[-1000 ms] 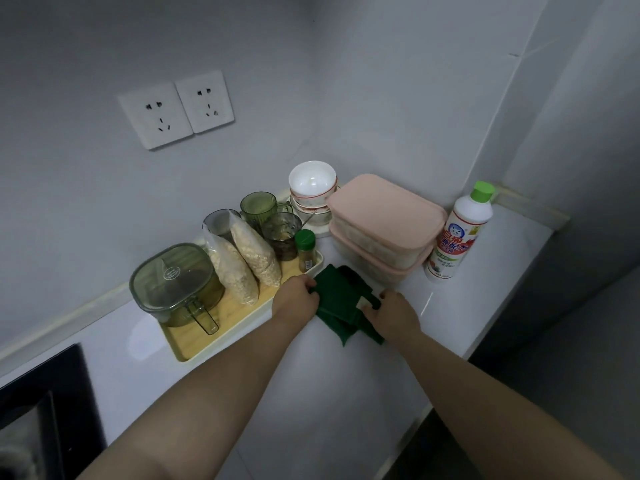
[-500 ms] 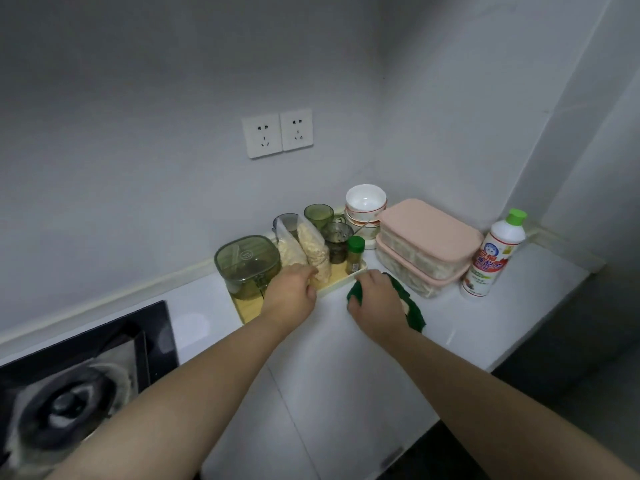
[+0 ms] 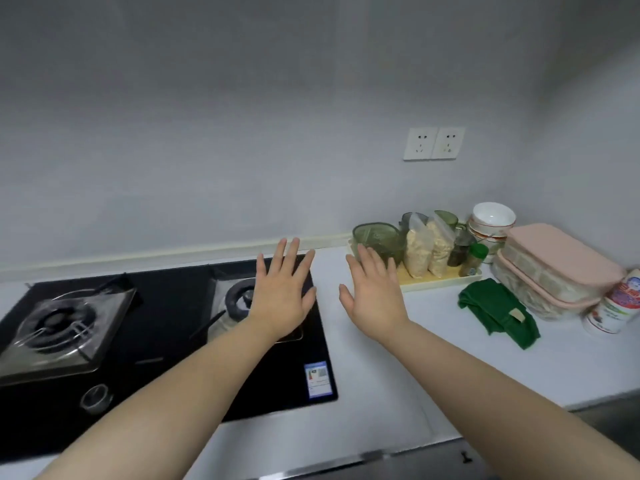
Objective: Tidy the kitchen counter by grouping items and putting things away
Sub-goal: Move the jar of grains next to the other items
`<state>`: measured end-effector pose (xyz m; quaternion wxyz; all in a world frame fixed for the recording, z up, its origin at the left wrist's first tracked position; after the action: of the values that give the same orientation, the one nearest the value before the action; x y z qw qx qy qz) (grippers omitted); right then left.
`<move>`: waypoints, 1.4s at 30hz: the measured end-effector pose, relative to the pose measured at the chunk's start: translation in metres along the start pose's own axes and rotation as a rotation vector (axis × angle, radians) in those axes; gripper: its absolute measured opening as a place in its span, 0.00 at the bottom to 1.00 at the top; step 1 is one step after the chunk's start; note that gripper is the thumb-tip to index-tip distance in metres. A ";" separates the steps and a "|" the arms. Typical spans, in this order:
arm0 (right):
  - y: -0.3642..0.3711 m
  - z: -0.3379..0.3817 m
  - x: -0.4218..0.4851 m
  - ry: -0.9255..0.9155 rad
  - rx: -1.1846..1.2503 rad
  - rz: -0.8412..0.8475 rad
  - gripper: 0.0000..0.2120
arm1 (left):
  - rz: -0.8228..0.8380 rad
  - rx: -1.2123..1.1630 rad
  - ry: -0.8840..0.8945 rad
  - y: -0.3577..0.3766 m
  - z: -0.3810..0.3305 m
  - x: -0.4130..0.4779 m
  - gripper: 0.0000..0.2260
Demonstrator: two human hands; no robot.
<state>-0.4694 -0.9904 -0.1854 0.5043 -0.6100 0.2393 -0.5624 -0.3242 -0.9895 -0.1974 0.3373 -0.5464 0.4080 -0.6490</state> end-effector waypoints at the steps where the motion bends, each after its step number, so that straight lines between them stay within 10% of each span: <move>1: -0.002 0.029 -0.003 -0.041 -0.008 0.002 0.36 | -0.004 0.022 -0.024 -0.011 0.021 -0.021 0.29; 22: 0.000 0.441 -0.078 -0.538 0.133 0.039 0.33 | -0.049 0.288 -0.565 -0.164 0.314 -0.328 0.32; 42: 0.113 0.725 0.027 -0.772 0.204 0.093 0.36 | 0.146 0.428 -0.786 -0.164 0.582 -0.380 0.34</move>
<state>0.2408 -0.8053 -0.1716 0.6399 -0.7119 0.0024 -0.2894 0.3168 -0.6750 -0.1740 0.6168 -0.6390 0.1429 -0.4368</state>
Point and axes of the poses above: each hand's wrist, its own x-axis towards the middle knuckle, its own y-axis out of the palm, z = x × y, the point moved 8 cm from there along x, towards the middle knuckle, and after that the axes turned 7 degrees about -z, right-handed, at the moved point
